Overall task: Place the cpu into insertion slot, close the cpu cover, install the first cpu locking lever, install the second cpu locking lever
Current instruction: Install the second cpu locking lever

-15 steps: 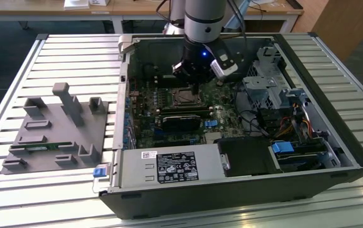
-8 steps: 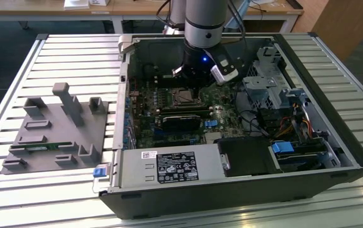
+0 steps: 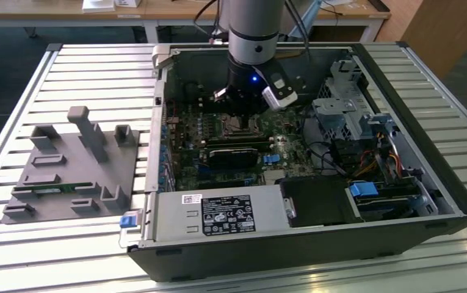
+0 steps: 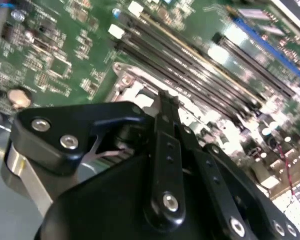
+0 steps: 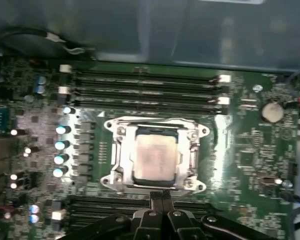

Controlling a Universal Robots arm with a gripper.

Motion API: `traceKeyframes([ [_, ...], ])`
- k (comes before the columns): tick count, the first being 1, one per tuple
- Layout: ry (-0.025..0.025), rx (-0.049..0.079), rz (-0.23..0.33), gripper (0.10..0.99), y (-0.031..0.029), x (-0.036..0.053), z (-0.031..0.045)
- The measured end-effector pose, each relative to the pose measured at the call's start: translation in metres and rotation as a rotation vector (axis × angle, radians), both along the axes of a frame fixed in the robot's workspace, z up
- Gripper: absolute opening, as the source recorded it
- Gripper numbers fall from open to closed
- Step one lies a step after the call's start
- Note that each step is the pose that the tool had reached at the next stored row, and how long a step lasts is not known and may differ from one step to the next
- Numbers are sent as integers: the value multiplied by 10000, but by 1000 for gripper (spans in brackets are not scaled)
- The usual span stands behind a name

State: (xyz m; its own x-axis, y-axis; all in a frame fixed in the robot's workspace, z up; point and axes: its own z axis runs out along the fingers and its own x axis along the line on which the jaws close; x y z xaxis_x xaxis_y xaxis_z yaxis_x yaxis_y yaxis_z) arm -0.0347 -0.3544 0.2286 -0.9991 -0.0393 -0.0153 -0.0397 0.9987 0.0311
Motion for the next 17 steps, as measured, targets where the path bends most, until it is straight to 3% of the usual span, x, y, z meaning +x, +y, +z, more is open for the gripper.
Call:
traceKeyframes([
  [4, 1, 0, 9, 106, -4, -93, -18],
  [11, 0, 1, 10, 106, -87, -112, -27],
  [17, 0, 11, 12, 106, -98, -241, -50],
])
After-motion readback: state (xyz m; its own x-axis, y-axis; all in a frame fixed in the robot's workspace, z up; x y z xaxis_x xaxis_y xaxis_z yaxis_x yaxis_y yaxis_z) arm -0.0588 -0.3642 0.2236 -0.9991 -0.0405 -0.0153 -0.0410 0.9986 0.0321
